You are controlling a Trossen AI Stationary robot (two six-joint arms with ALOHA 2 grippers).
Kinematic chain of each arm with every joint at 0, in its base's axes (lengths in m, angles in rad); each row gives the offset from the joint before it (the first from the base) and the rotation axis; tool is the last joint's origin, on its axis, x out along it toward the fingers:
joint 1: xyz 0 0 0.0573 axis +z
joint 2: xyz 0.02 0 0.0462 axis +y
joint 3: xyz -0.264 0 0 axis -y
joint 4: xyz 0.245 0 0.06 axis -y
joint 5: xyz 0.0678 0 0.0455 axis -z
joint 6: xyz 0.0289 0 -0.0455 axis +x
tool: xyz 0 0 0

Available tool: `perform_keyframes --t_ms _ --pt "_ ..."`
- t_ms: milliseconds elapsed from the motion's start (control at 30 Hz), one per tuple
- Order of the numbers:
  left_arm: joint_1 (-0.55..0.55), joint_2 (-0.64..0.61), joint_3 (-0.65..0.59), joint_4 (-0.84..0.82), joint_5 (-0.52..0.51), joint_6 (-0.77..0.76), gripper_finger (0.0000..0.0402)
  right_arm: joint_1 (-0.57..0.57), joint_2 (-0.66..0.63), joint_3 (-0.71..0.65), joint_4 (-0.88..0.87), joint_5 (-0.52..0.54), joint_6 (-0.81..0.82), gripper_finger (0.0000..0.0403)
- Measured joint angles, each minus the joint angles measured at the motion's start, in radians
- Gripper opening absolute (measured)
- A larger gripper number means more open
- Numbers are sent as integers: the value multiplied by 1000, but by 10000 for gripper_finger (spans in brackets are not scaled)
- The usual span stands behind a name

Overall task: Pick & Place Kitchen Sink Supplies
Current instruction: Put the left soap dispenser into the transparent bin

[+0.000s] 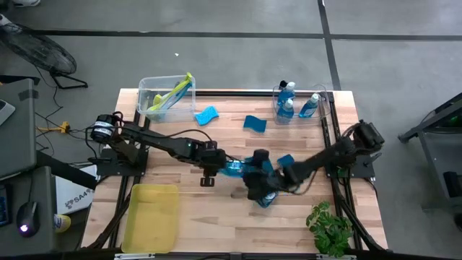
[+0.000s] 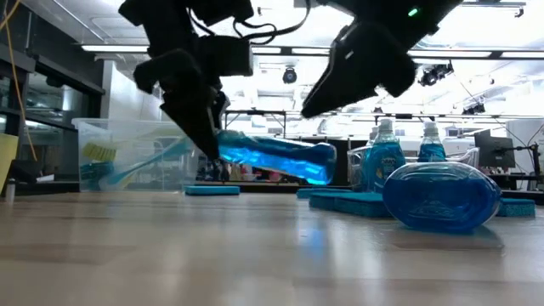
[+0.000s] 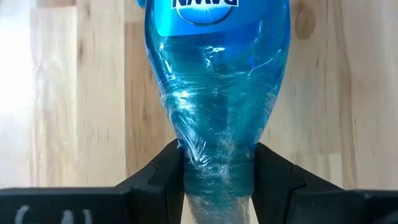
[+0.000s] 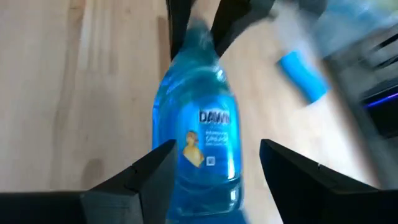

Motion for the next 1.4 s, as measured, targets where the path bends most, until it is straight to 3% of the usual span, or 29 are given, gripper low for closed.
perform_keyframes --t_ms 133,267,467,633,867,1233,1400 --pt "1 0 24 -1 -21 -3 131 87 14 2 13 189 -66 223" --pt "1 0 65 0 -68 -15 131 142 63 2 37 291 -109 223" --pt "2 -2 120 1 -110 -9 131 161 157 2 48 509 -130 223" --pt "2 -2 136 3 -104 -7 131 149 215 2 84 621 -210 223" --pt "2 -2 136 7 -83 -11 131 101 246 2 118 684 -338 223" --pt "2 -5 136 2 -71 -10 131 67 246 0 330 674 -559 215" --pt "2 -5 136 3 -74 -11 131 50 246 0 350 672 -562 202"
